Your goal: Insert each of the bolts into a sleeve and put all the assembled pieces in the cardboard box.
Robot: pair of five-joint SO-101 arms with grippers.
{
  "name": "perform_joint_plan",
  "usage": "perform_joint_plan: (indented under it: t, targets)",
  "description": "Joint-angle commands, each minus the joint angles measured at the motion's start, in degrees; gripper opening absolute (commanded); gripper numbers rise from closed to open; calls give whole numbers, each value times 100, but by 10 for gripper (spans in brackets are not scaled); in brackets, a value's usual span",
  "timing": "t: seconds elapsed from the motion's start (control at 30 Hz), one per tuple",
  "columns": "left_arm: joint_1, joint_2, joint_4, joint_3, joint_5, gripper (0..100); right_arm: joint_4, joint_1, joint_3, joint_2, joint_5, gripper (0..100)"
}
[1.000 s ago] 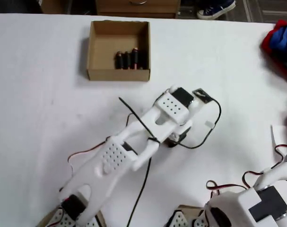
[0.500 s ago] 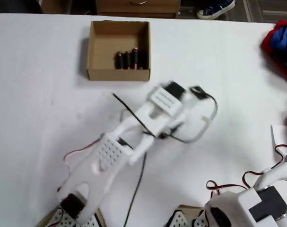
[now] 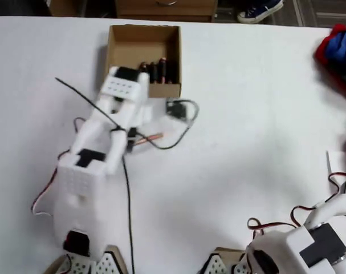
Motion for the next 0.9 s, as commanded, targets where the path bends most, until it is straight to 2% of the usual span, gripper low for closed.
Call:
perform_joint_plan:
  t: [0.0, 0.17, 0.33, 0.47, 0.57, 0.63, 0.67, 0.7, 0.87]
  targets:
    - [-396, -527, -35, 198, -607, 24, 31, -180, -88, -356, 0, 20]
    - [-897, -448, -167, 198, -615, 55, 57, -409, -88, -356, -9, 20]
    - [-1380, -484, -651, 198, -149, 269, 66, -523, -88, -356, -9, 20]
    - [-1626, -510, -721, -198, 70, 260, 66, -514, -88, -356, -9, 20]
    - [-1582, -527, -246, -708, 378, 222, 66, -505, -88, -356, -9, 20]
    - [-1389, -519, 105, -1024, 1336, 197, 66, -514, -88, -356, -9, 20]
    - [-1257, -519, 97, -1059, 2145, 184, 66, -514, -88, -356, -9, 20]
    - [-1152, -519, 88, -1086, 3112, 170, 66, -523, -88, -356, -9, 20]
    - [-897, -501, 88, -884, 8888, 128, 31, -523, -88, -356, -9, 20]
